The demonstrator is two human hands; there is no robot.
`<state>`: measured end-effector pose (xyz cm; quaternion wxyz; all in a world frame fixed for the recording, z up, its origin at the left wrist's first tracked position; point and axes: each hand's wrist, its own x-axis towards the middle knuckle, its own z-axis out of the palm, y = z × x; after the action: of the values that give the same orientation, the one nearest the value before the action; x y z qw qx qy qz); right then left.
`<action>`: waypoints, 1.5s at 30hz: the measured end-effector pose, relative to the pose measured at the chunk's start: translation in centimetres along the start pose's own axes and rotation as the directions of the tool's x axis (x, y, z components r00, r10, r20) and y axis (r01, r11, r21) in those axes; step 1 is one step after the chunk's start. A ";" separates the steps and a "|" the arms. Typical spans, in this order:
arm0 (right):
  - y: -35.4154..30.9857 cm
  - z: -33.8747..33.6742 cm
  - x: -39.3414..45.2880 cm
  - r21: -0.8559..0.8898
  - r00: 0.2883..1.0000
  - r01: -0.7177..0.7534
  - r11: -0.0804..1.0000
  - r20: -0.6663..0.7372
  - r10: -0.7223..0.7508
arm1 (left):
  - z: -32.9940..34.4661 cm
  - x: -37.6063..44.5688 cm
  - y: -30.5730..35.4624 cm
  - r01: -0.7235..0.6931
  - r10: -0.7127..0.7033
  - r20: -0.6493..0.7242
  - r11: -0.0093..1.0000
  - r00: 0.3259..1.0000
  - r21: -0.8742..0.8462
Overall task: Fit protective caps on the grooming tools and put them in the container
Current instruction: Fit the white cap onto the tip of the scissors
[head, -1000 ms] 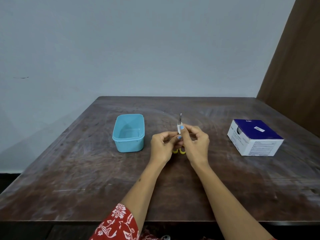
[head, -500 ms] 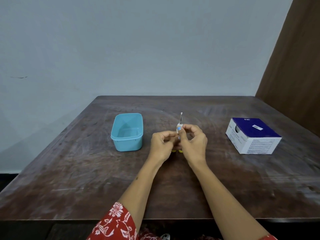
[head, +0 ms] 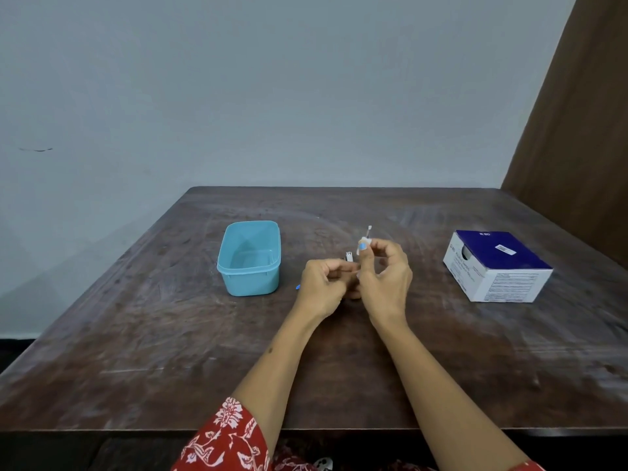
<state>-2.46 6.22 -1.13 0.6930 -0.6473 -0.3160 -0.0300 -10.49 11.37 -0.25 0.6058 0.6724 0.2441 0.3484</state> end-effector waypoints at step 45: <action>-0.1 0.1 0.2 0.060 0.993 -0.103 0.993 0.057 0.100 | -0.1 -0.2 0.5 -0.030 0.030 -0.062 1.000 0.998 -0.001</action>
<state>-2.41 6.37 -0.98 0.7049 -0.6411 -0.3017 0.0326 -10.69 11.21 0.20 0.5931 0.6643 0.2525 0.3784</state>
